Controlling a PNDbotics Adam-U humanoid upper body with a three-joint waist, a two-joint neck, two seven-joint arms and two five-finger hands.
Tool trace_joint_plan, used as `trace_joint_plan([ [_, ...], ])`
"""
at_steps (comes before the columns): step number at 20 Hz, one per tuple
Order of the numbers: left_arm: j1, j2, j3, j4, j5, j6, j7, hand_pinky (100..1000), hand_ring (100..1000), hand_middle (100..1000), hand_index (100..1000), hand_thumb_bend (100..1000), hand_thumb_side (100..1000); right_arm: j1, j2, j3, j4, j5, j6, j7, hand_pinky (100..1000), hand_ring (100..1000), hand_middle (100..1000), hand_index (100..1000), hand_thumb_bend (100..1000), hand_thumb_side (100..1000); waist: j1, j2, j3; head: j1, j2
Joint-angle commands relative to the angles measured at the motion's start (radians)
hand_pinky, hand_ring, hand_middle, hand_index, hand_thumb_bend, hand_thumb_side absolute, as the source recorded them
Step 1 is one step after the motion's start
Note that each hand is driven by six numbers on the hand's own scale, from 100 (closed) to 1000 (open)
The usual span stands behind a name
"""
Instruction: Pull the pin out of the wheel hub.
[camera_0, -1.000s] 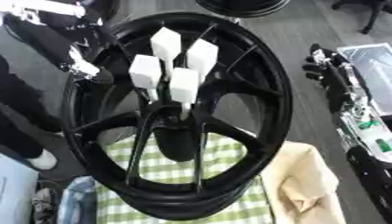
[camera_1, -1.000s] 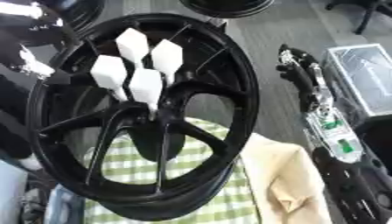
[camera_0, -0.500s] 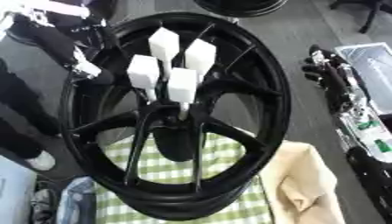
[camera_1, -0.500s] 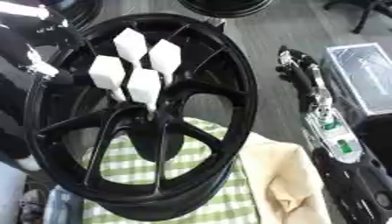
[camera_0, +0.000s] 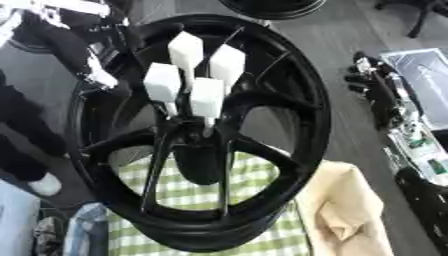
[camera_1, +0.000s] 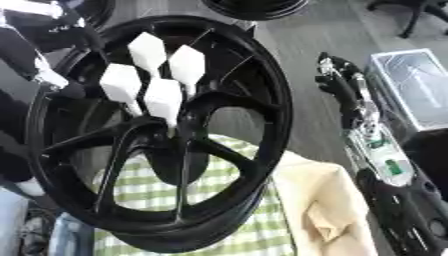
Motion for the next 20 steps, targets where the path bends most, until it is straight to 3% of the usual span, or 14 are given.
trace_joint_plan([
  [1, -0.032, -0.004, 0.01, -0.006, 0.01, -0.002, -0.002, 841, 793, 748, 831, 580, 300, -0.008, -0.017, -0.003, -0.008, -0.004, -0.001, 0.004, 787, 717, 661, 799, 183, 566, -0.004, -0.019, -0.002, 0.004, 0.006],
  [11, -0.045, -0.032, -0.014, -0.005, -0.004, -0.006, -0.002, 837, 784, 734, 819, 576, 281, -0.008, -0.014, -0.002, -0.006, -0.004, -0.002, 0.006, 788, 717, 661, 799, 177, 570, -0.002, -0.017, 0.0, 0.011, -0.008],
  [20, -0.048, -0.05, -0.023, -0.014, -0.051, -0.024, -0.002, 834, 779, 726, 813, 570, 209, -0.01, -0.011, -0.001, -0.006, -0.004, -0.002, 0.008, 788, 717, 661, 799, 173, 573, -0.006, -0.013, 0.0, 0.018, -0.014],
])
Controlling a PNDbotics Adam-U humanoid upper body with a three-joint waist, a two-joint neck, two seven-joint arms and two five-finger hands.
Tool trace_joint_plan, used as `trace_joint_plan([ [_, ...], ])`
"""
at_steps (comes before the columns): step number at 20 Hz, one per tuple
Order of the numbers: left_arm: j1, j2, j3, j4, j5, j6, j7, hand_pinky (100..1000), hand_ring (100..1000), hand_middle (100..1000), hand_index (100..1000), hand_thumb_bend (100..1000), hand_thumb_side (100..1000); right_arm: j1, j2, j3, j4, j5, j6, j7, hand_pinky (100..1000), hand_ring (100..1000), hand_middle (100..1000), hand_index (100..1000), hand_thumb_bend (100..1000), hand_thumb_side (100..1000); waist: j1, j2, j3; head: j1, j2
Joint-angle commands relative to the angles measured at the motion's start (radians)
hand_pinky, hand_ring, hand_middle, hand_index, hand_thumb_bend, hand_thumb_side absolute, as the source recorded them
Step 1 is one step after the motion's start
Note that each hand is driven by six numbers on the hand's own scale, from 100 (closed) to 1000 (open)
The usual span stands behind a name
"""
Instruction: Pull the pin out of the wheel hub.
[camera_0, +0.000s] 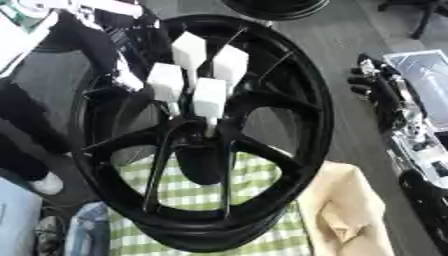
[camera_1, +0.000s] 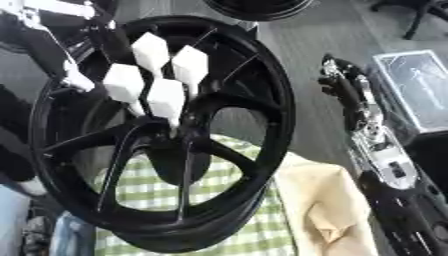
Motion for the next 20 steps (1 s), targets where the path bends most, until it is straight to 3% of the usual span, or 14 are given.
trace_joint_plan([
  [1, -0.029, 0.002, 0.006, -0.016, -0.031, -0.008, -0.001, 834, 779, 727, 813, 573, 203, -0.01, -0.012, -0.001, -0.006, -0.004, -0.004, 0.005, 788, 717, 661, 799, 172, 574, -0.005, -0.014, -0.001, 0.005, -0.013],
  [13, -0.015, -0.035, 0.003, 0.019, -0.099, -0.033, -0.001, 829, 770, 709, 799, 508, 197, -0.008, -0.007, -0.002, -0.002, -0.005, -0.005, 0.007, 788, 717, 661, 799, 166, 581, -0.008, -0.006, -0.007, 0.014, -0.019],
  [16, -0.015, -0.04, 0.006, 0.024, -0.109, -0.032, -0.001, 824, 762, 690, 782, 461, 190, -0.008, -0.006, -0.002, -0.001, -0.006, -0.005, 0.008, 788, 717, 661, 799, 165, 583, -0.008, -0.003, -0.009, 0.016, -0.019],
  [20, -0.014, -0.044, 0.019, 0.025, -0.113, -0.014, -0.001, 803, 716, 616, 701, 315, 146, -0.007, -0.005, -0.002, -0.001, -0.005, -0.005, 0.008, 788, 717, 661, 799, 163, 584, -0.009, 0.0, -0.01, 0.017, -0.019],
])
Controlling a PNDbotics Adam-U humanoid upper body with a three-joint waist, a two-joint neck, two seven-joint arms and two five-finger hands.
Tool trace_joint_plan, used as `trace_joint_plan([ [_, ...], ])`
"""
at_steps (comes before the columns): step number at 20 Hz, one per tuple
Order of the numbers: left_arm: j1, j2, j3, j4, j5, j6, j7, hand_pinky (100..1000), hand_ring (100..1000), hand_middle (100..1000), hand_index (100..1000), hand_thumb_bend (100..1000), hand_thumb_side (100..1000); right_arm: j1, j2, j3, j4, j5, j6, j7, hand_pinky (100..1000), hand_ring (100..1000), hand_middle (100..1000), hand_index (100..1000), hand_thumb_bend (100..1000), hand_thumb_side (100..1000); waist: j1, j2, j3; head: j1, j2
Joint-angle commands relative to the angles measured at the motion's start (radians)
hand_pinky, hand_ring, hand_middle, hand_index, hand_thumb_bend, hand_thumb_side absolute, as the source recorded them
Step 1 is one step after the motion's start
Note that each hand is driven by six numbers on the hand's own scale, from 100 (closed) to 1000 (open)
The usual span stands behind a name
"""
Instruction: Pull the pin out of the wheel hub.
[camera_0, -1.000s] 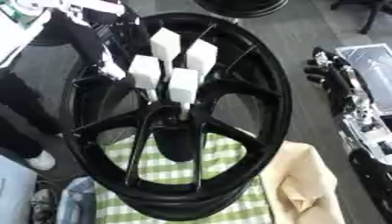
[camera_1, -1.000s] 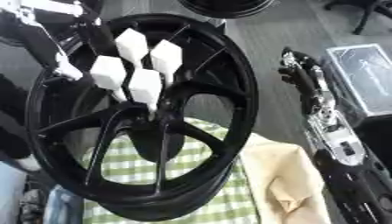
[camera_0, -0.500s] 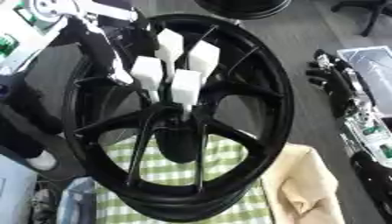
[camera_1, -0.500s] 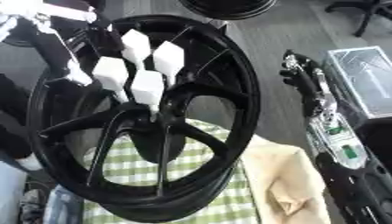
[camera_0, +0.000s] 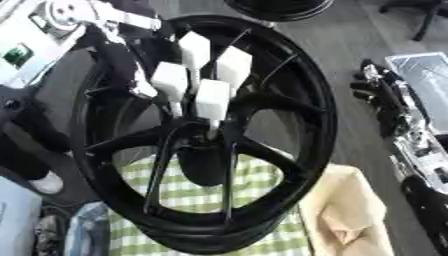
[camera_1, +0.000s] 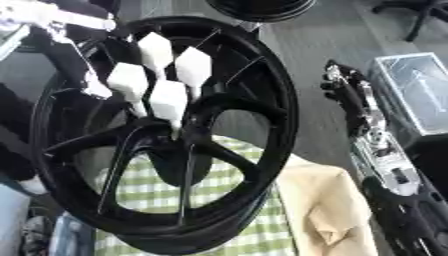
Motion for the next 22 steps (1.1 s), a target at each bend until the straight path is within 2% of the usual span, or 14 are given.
trace_joint_plan([
  [1, -0.016, 0.007, 0.024, -0.005, -0.004, 0.017, 0.002, 794, 700, 596, 665, 278, 114, -0.007, -0.014, -0.003, -0.007, -0.005, -0.002, 0.004, 788, 717, 661, 799, 162, 585, -0.004, -0.014, -0.003, 0.003, -0.01],
  [2, -0.016, 0.007, 0.024, -0.006, -0.001, 0.022, 0.002, 786, 683, 567, 604, 255, 100, -0.007, -0.014, -0.003, -0.007, -0.006, -0.002, 0.004, 787, 717, 661, 799, 162, 585, -0.004, -0.014, -0.003, 0.003, -0.01],
  [7, -0.016, 0.011, 0.02, -0.021, 0.016, 0.031, 0.002, 759, 637, 495, 451, 203, 100, -0.007, -0.015, -0.003, -0.007, -0.006, -0.002, 0.004, 787, 717, 662, 800, 160, 587, -0.004, -0.013, -0.003, 0.004, -0.008],
  [13, -0.022, 0.045, 0.029, -0.064, 0.02, 0.034, 0.002, 745, 618, 464, 339, 218, 100, -0.003, -0.018, -0.004, -0.006, -0.006, -0.001, 0.004, 788, 717, 662, 800, 156, 590, -0.003, -0.016, -0.001, 0.002, -0.004],
  [18, -0.031, 0.093, 0.067, -0.116, 0.004, 0.041, 0.002, 738, 608, 447, 307, 268, 100, -0.001, -0.019, -0.004, -0.006, -0.006, -0.001, 0.005, 788, 717, 662, 800, 154, 591, -0.001, -0.018, 0.0, -0.001, -0.004],
  [22, -0.021, 0.137, 0.131, -0.158, -0.003, 0.052, 0.023, 737, 605, 440, 306, 272, 100, 0.0, -0.023, -0.007, -0.007, -0.006, -0.002, 0.004, 788, 717, 662, 800, 152, 591, -0.001, -0.02, 0.002, -0.003, -0.002],
])
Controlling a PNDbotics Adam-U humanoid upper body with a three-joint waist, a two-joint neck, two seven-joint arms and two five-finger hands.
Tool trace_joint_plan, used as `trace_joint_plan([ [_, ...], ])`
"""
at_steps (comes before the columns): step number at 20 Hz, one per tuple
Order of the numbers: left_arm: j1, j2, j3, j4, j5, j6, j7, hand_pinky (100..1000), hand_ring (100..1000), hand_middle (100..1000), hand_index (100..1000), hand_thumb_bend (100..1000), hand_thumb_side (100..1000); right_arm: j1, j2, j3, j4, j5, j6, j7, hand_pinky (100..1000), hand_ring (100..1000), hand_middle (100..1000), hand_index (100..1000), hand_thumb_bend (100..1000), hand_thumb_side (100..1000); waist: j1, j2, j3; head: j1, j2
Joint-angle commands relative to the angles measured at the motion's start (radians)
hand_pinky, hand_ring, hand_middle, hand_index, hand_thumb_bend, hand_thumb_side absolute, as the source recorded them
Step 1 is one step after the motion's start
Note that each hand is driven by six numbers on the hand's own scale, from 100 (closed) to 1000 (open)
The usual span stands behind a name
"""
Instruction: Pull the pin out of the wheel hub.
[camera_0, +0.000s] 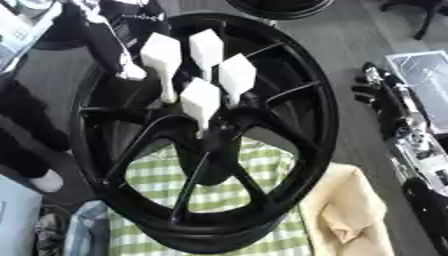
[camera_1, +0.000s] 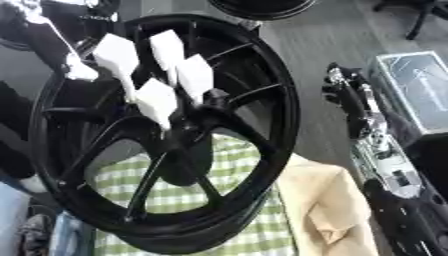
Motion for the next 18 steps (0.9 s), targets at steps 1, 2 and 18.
trace_joint_plan([
  [1, -0.01, 0.064, 0.076, -0.049, -0.004, 0.015, 0.027, 737, 605, 438, 305, 269, 100, -0.008, -0.024, -0.007, -0.013, -0.001, -0.003, 0.002, 788, 717, 662, 800, 151, 591, -0.002, -0.021, 0.003, -0.005, -0.003],
  [2, 0.002, 0.08, 0.101, -0.065, 0.0, 0.019, 0.044, 737, 604, 438, 306, 269, 100, -0.007, -0.025, -0.008, -0.014, -0.001, -0.003, 0.001, 788, 717, 662, 800, 150, 591, -0.002, -0.021, 0.005, -0.008, -0.003],
  [18, 0.486, 0.462, 0.496, -0.369, 0.149, 0.112, 0.431, 732, 602, 432, 323, 267, 100, 0.001, -0.043, -0.038, -0.027, -0.006, -0.012, -0.024, 789, 717, 662, 801, 147, 587, -0.012, -0.008, 0.051, -0.056, -0.007],
])
